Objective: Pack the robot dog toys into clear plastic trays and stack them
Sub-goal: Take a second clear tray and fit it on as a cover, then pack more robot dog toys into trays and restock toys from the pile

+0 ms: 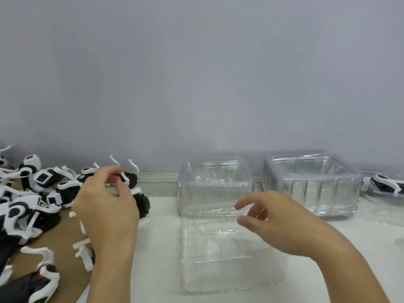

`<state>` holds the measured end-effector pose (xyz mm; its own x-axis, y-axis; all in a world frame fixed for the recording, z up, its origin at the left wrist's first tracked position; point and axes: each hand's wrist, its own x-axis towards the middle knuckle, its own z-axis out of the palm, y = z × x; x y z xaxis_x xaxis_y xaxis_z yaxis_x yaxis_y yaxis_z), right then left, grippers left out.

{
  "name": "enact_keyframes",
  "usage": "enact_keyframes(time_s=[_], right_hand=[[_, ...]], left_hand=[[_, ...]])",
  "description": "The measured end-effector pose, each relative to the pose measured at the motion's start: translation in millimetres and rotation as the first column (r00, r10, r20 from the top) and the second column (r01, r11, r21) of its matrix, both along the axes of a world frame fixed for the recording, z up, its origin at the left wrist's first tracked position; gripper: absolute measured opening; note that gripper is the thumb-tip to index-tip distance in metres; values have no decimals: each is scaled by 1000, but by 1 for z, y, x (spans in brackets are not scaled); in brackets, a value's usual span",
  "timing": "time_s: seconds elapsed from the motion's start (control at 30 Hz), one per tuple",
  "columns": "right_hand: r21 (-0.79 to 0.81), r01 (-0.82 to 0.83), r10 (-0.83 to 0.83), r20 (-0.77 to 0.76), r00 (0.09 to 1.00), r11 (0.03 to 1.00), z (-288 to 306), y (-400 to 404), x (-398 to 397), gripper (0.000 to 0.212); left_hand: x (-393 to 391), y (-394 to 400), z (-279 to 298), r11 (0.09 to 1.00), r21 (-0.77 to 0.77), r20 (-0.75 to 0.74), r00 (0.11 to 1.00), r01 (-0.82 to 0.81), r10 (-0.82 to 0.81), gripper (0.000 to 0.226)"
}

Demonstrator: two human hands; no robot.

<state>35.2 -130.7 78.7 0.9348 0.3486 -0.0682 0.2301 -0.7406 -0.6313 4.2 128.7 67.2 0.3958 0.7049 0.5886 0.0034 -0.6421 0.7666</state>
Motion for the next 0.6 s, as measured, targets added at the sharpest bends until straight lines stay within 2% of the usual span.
enact_keyframes(time_s=[0.2,0.37,0.43,0.5,0.6], right_hand=[[137,8,-26,130,991,991,-2,12,2,16],[272,-35,-11,165,986,962,-8,38,-2,13],[421,-43,7,86,996,906,-9,51,-5,19],[599,20,44,-93,995,800,-8,63,-9,29],[800,250,130,-375,918,546,-3,70,-12,42]], left_hand=[[-5,5,16,972,-172,182,975,159,-127,26],[-12,8,25,873,-312,359,897,376,-258,30],[-13,4,31,813,-335,429,845,476,-318,30],[-12,-6,36,740,-325,495,772,589,-397,28],[-10,-30,42,628,-243,526,645,739,-555,23]])
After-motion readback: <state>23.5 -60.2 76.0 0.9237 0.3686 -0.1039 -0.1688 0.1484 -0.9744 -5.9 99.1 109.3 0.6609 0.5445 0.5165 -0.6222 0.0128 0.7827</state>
